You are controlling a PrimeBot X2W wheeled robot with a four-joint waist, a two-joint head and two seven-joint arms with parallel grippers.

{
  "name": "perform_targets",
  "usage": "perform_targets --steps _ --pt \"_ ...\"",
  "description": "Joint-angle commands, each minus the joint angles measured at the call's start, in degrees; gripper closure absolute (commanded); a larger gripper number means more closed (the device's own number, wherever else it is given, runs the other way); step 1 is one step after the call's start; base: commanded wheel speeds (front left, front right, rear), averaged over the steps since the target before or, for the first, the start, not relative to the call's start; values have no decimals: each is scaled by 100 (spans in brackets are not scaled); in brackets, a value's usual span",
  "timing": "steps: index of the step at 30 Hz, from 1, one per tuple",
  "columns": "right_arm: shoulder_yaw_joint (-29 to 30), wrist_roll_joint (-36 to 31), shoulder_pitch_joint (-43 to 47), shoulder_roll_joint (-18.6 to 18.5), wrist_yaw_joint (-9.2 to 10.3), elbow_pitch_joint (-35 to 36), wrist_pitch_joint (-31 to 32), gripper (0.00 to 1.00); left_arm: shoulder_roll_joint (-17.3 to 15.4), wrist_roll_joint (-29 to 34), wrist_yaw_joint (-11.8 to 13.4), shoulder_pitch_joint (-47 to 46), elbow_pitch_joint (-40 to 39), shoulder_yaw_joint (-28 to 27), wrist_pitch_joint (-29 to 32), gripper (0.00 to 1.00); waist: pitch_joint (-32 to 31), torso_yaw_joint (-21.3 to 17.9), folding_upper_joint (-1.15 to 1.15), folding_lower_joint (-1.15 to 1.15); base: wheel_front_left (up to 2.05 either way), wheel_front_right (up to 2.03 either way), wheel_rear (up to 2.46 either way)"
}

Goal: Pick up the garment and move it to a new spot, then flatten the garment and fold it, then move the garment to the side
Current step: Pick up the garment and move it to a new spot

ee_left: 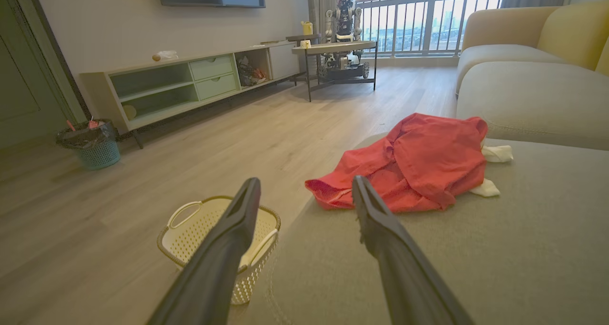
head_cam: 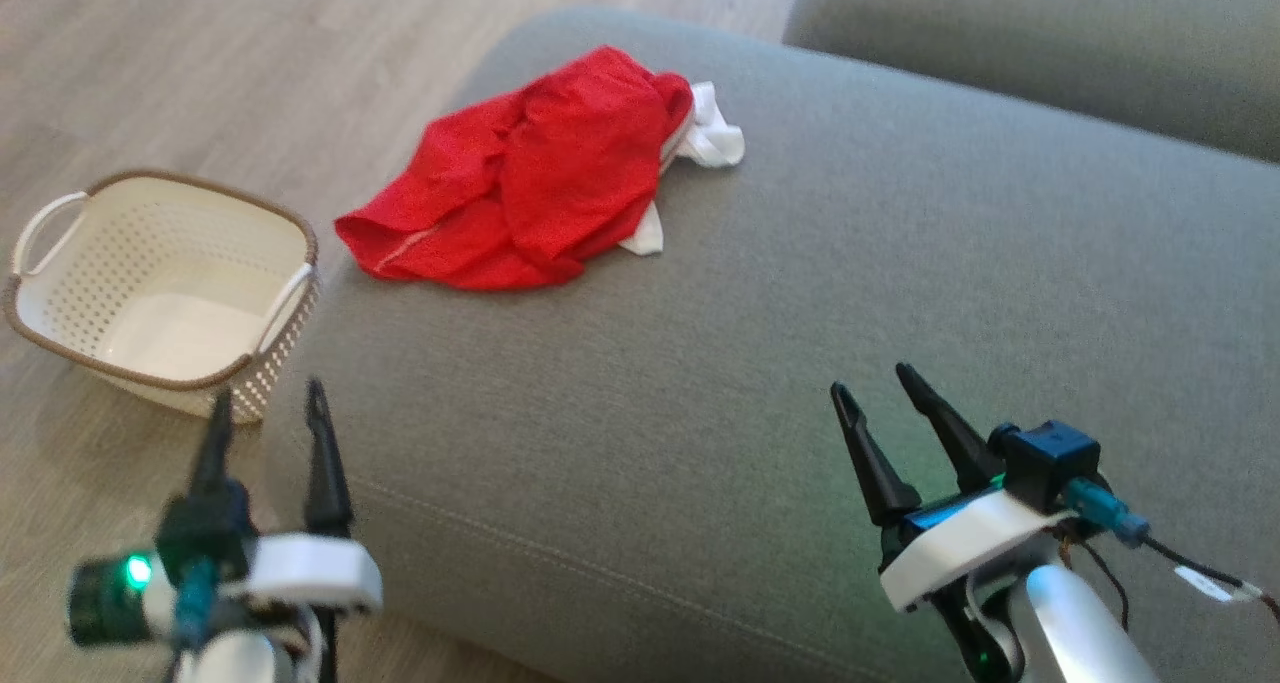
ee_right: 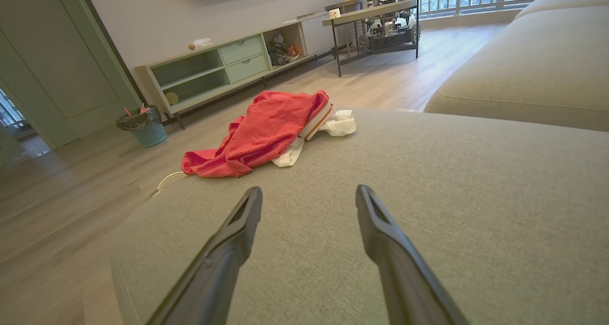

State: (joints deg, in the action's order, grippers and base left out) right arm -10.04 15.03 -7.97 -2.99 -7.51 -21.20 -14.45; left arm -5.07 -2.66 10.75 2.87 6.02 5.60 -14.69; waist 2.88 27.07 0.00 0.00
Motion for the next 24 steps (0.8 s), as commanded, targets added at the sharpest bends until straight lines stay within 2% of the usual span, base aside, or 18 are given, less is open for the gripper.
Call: perform_targets --steps 1,8,11,17,24 --pt "-77 -95 -306 12 2 245 -17 0 -129 -1 -50 -564 -158 -266 -31 0 299 -223 0 0 0 0 0" --pt "13 -507 -598 12 2 736 258 0 -497 -248 -450 -1712 366 -615 -31 0 1158 -703 0 0 0 0 0" --pt "17 -702 -710 12 2 1040 408 0 -751 -312 -671 -2317 709 -723 -31 0 1514 -930 0 0 0 0 0" --pt "54 -846 -803 12 2 1582 624 0 -1133 -516 -1281 -3579 1996 -603 440 0 2007 -1264 0 0 0 0 0" --pt "-28 -924 -879 12 2 1887 719 0 -1412 -718 -1640 -4805 3350 -460 1042 0 2428 -1584 0 0 0 0 0"
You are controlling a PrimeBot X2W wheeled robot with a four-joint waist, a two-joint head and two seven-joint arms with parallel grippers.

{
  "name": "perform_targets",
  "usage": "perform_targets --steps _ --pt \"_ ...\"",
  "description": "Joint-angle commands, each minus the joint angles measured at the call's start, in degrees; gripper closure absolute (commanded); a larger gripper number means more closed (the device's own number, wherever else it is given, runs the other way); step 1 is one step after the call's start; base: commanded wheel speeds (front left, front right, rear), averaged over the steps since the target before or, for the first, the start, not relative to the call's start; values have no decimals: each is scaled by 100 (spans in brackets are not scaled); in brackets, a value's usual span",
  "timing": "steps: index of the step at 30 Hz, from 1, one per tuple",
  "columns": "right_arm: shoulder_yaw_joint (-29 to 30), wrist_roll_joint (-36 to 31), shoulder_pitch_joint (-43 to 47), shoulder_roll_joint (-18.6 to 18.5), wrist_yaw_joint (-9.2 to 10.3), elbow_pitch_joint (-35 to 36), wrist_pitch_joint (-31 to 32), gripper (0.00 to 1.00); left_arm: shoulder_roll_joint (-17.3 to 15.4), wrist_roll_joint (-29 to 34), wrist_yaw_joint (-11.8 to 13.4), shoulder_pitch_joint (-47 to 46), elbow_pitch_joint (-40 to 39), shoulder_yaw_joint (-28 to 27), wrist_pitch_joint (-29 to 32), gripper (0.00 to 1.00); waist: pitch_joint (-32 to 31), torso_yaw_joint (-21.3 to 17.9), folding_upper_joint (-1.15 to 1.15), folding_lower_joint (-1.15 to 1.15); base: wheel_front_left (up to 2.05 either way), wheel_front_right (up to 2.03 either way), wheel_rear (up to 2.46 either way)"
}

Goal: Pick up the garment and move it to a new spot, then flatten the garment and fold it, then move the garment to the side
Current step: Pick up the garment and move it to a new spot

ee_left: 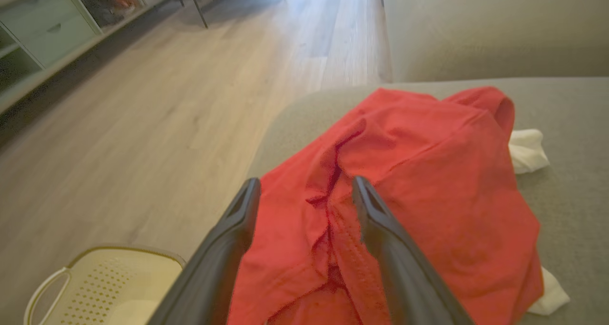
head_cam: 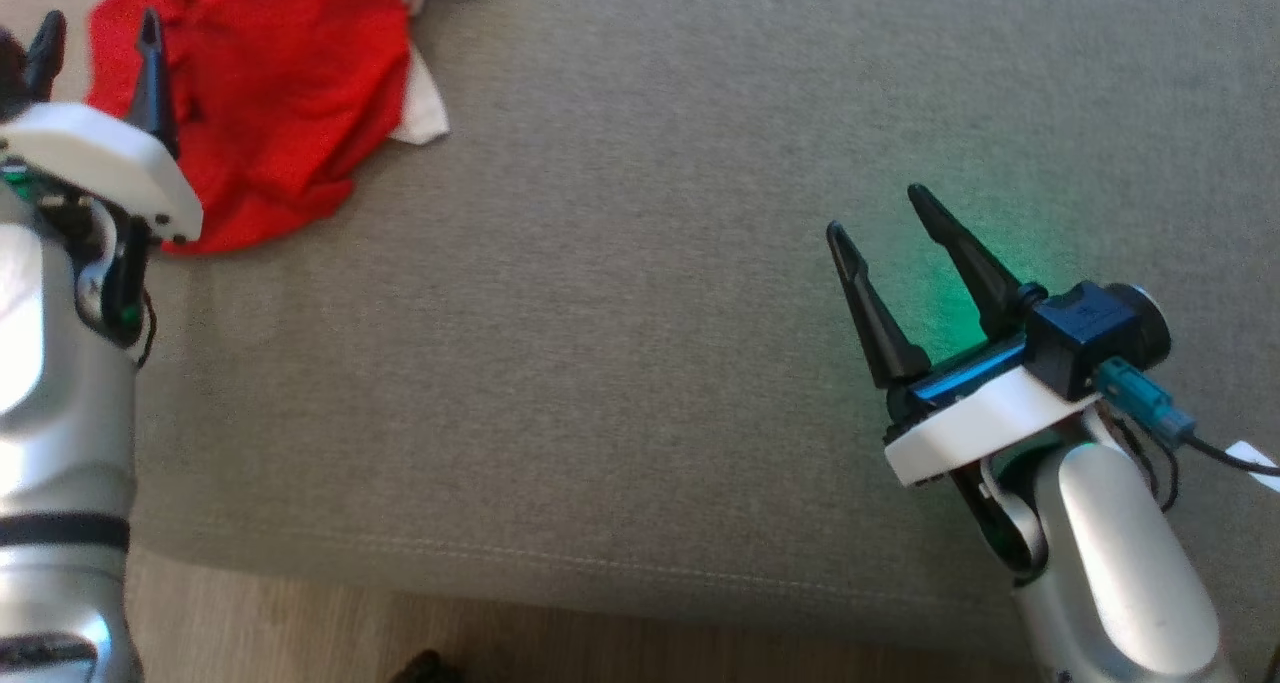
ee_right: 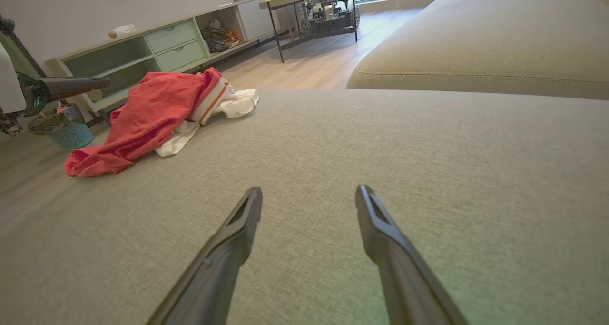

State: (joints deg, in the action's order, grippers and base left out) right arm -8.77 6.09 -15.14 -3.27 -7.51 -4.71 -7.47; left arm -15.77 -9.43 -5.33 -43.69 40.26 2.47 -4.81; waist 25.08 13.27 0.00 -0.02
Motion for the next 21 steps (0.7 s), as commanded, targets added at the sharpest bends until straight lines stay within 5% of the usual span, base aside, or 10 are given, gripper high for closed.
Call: perform_targets --steps 1,15,17,21 --pt "-157 -30 -171 39 2 260 23 0 -376 -63 -68 -292 91 -102 151 0 257 -243 0 2 0 0 0" --pt "-156 22 -233 39 2 226 -81 0 -376 -818 -211 -1359 1938 136 1424 4 487 -535 0 2 0 0 0" --pt "-168 44 -238 39 2 180 -105 0 -435 -867 -212 -1347 1949 349 1434 100 451 -549 0 2 0 0 0" --pt "-169 90 -253 39 2 93 -169 0 -514 -1300 -214 -1324 1894 498 1366 100 328 -545 0 2 0 0 0"
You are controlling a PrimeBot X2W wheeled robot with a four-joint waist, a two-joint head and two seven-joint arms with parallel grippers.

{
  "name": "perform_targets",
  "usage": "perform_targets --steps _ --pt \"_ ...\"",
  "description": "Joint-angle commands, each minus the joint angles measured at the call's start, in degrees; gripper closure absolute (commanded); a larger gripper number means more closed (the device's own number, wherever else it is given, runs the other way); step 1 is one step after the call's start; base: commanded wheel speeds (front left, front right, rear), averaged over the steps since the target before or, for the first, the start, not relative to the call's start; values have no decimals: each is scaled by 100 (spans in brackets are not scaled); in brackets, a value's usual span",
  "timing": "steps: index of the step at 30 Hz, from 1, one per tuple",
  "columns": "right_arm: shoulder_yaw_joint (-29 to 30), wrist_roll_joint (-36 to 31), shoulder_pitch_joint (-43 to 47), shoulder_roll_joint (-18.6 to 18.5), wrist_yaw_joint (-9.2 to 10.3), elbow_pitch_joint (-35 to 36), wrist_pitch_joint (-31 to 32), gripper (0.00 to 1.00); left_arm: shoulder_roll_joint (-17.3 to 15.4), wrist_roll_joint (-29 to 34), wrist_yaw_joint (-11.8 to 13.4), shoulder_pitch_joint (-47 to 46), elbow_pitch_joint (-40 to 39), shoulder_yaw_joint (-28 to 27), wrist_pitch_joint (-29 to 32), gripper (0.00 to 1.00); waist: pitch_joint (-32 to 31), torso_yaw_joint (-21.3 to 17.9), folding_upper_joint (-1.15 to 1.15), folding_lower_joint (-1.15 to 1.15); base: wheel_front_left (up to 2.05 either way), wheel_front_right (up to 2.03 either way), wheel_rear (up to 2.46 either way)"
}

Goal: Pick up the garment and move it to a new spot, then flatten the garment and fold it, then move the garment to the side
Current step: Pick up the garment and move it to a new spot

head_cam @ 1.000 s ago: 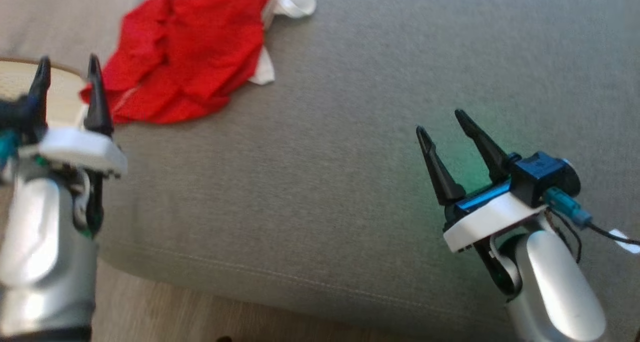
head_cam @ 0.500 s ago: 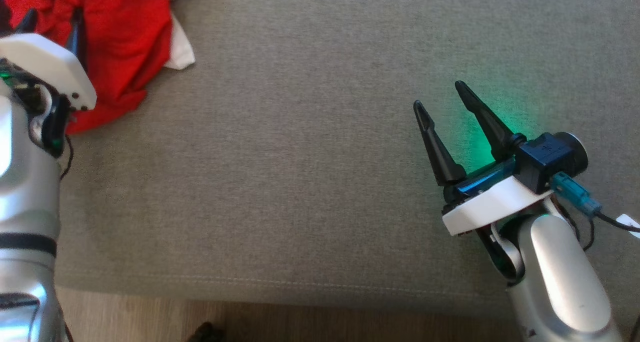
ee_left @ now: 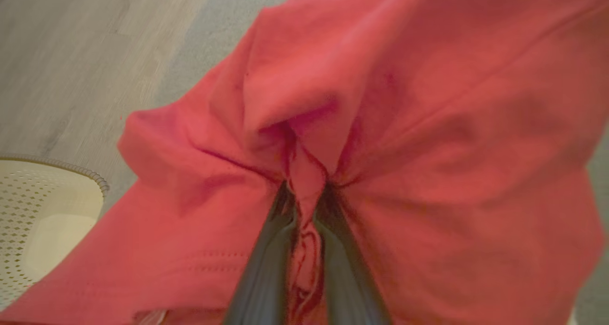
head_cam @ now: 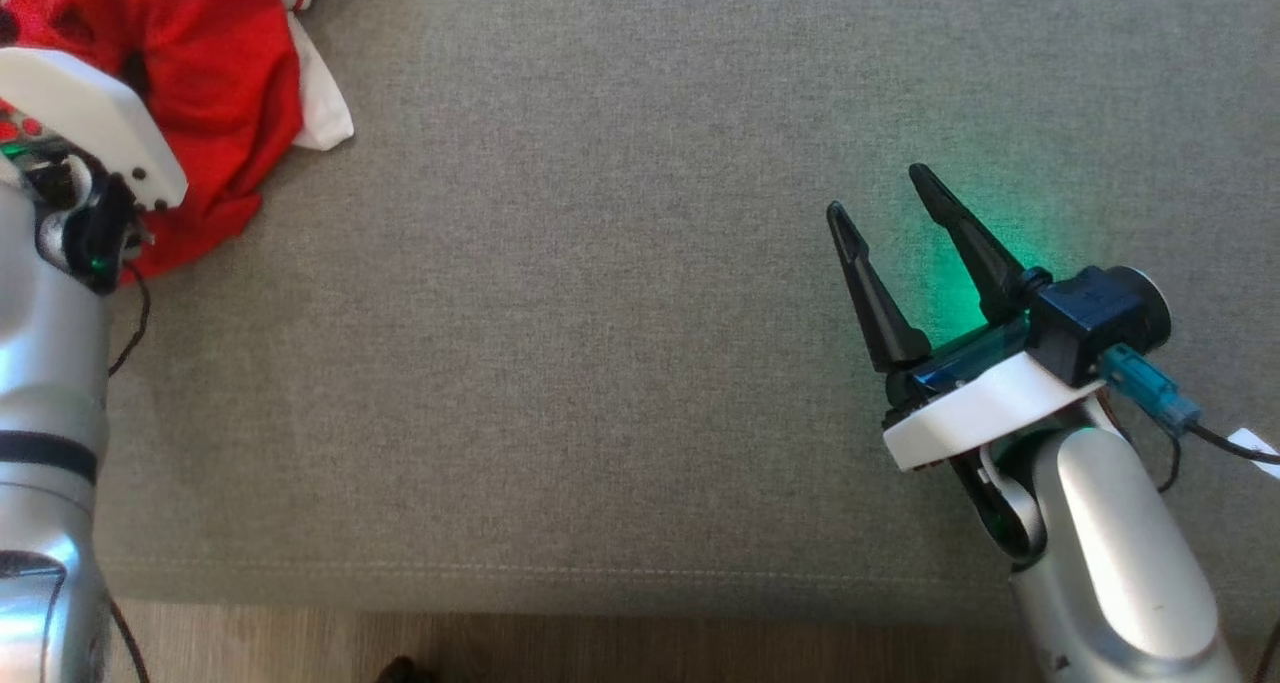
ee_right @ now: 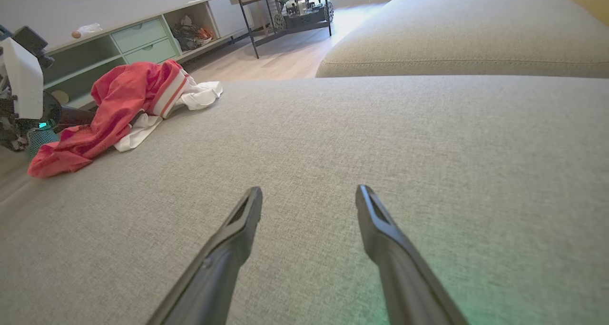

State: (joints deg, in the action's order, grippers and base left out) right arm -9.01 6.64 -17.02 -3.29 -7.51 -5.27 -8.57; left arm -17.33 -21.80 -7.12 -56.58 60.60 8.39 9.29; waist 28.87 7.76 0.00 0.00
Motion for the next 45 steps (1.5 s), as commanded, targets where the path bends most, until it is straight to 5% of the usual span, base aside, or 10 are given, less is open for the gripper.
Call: perform_targets --steps 1,11,17,26,35,45 --pt "-142 45 -73 41 2 128 -69 0 -420 -128 -35 -49 -182 -72 -128 100 -80 9 0 0 0 0 0" --pt "-129 297 -51 41 2 -221 -281 0 -703 -217 159 -380 -807 -285 -1979 100 -757 19 0 0 0 0 0" --pt "-116 526 26 41 2 -491 -440 0 -611 -251 194 -461 -1697 -331 -2301 100 -1370 -104 0 0 0 0 0" --pt "-22 739 125 41 2 -729 -577 0 -343 -357 447 -73 -3274 -300 -2116 100 -1963 -498 0 0 0 0 0" --pt "118 890 48 41 2 -718 -632 0 325 -531 699 763 -4940 247 -1280 100 -2169 -1241 0 0 0 0 0" --pt "306 1081 -79 41 2 -403 -641 0 1046 -422 1010 1369 -5332 990 -1103 100 -2019 -1995 0 0 0 0 0"
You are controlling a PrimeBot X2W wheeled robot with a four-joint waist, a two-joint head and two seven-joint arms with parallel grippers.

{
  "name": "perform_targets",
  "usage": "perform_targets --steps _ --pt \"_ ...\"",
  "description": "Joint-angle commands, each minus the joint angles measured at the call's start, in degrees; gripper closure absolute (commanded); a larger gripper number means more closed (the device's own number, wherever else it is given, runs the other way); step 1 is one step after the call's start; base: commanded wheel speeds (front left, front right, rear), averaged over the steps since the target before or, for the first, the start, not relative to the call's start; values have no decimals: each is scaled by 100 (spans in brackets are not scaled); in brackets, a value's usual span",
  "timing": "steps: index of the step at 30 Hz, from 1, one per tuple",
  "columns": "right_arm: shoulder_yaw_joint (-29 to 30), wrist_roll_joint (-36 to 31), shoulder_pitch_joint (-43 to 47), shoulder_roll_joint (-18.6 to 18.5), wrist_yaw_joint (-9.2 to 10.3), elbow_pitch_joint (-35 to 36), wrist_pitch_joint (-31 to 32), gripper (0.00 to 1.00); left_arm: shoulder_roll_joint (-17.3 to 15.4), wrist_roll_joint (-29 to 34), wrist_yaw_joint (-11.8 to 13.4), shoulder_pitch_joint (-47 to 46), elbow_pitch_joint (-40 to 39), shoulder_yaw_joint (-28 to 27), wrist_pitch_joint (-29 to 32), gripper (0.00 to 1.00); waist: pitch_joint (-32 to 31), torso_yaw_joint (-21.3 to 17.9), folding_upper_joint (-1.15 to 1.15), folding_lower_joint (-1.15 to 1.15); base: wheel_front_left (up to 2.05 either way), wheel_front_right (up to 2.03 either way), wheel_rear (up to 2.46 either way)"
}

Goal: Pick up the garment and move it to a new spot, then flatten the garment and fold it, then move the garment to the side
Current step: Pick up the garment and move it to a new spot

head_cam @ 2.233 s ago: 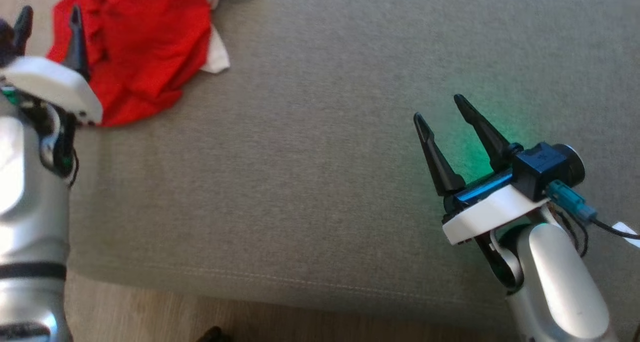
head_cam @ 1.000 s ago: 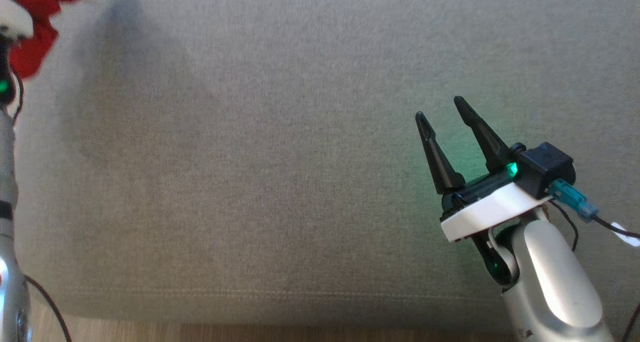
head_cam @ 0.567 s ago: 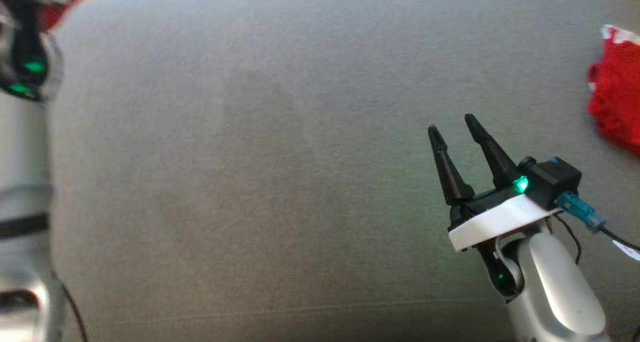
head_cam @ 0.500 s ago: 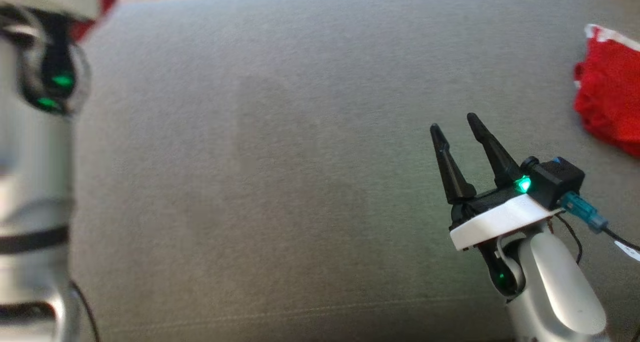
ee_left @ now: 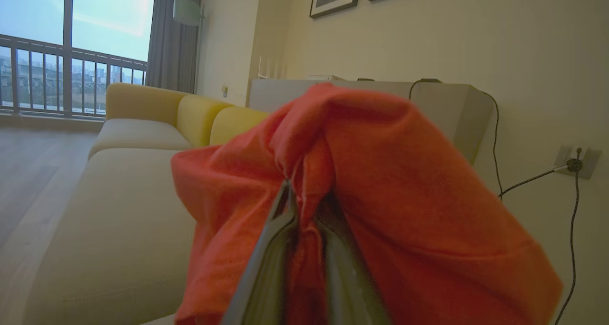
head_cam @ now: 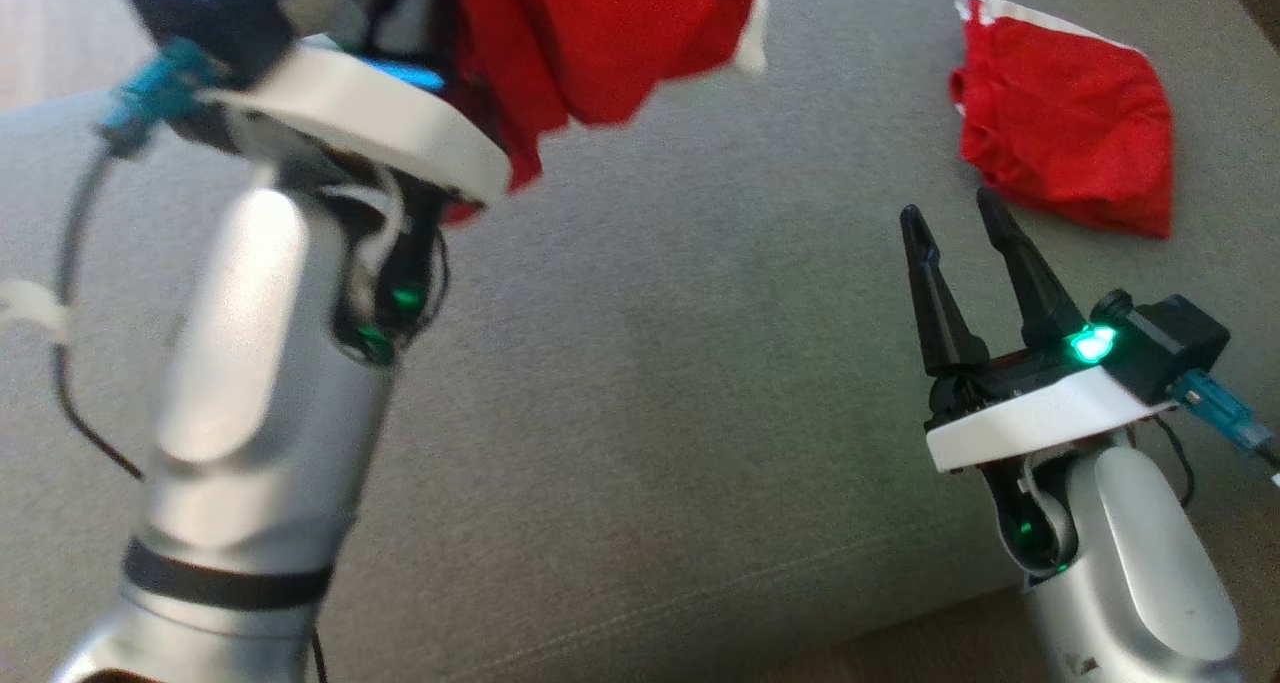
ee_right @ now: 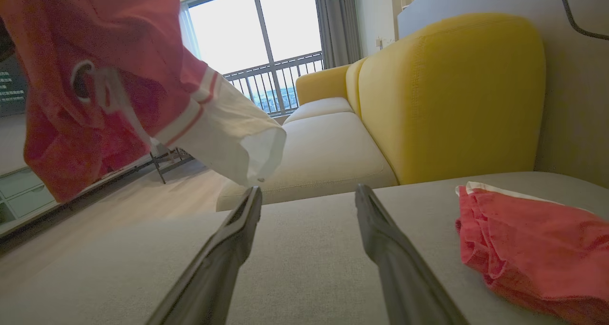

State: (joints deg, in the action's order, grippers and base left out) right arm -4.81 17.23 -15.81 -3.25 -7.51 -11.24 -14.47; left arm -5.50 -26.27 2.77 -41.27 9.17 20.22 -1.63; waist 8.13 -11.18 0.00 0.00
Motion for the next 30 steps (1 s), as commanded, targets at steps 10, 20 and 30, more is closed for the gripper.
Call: perform_targets --steps 10,20,30 --pt "-149 110 -225 37 2 421 -52 0 100 843 505 477 1508 732 -544 40 305 -357 0 0 0 0 0" --pt "15 -46 -161 37 2 404 -52 0 50 709 515 523 1793 742 -1031 0 188 178 0 0 0 0 0" --pt "79 -323 34 37 2 283 -27 0 -896 530 700 1214 590 -24 -1255 0 -215 1064 0 0 0 0 0"
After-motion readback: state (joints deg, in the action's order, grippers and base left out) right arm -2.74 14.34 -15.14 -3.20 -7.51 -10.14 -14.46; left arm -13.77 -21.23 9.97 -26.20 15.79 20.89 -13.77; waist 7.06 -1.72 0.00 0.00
